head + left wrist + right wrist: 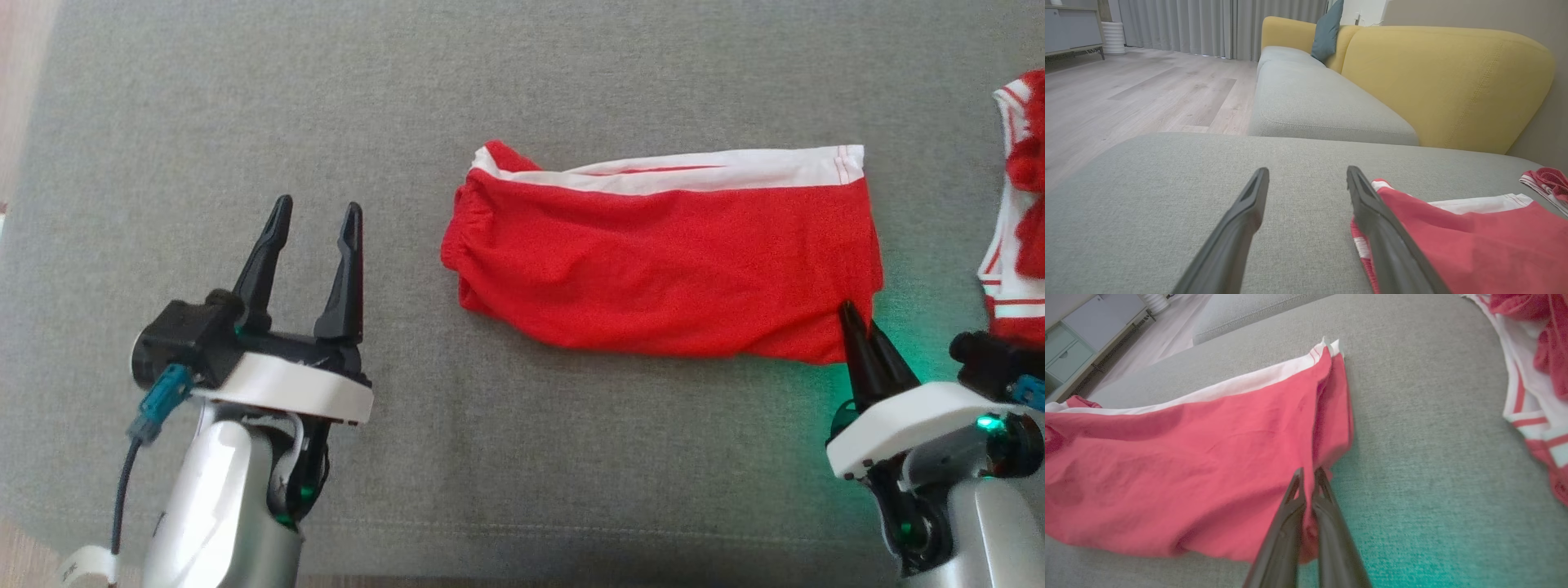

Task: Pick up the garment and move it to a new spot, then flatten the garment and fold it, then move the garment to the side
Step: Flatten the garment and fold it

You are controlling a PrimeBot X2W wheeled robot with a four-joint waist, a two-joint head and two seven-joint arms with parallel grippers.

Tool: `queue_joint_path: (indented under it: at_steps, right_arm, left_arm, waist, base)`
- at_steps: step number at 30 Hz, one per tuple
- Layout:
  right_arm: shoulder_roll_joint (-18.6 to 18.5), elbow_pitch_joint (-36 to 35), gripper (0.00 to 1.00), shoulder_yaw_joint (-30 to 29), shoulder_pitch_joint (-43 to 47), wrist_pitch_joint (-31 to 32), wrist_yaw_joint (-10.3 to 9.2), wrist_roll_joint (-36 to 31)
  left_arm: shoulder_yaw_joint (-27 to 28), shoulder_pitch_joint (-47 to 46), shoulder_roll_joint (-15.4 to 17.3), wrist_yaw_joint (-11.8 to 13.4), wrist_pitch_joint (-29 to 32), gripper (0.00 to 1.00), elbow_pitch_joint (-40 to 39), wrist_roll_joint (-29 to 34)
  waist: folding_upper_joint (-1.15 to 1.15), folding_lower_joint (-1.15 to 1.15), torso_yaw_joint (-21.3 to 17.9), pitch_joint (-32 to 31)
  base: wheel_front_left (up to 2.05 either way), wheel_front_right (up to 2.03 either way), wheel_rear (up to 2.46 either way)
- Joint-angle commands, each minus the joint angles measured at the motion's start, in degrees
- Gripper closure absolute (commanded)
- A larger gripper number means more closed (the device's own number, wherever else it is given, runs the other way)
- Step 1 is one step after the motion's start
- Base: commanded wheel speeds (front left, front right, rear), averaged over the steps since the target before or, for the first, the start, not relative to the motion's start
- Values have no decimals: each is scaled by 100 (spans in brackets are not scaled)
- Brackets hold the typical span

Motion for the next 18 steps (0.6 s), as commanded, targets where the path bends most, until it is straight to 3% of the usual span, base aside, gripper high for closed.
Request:
queue_joint_path:
  at_steps: [1, 11, 18]
  right_arm:
    - [5, -196, 100, 73, -43, -89, -4, 44]
    - [18, -114, 100, 112, -341, -71, -4, -1]
    - [19, -519, 100, 1566, -1148, 317, -4, -141]
  left_arm:
    - [251, -34, 83, 32, -29, 0, -192, 34]
    - [236, 83, 84, 33, -29, 0, -120, 30]
    - [152, 136, 68, 39, -29, 0, -44, 16]
  waist:
    - [0, 0, -56, -59]
    - [0, 0, -55, -246]
    - [0, 0, 67, -475]
  base:
    - [0, 0, 0]
    - [0, 0, 0]
    - [0, 0, 0]
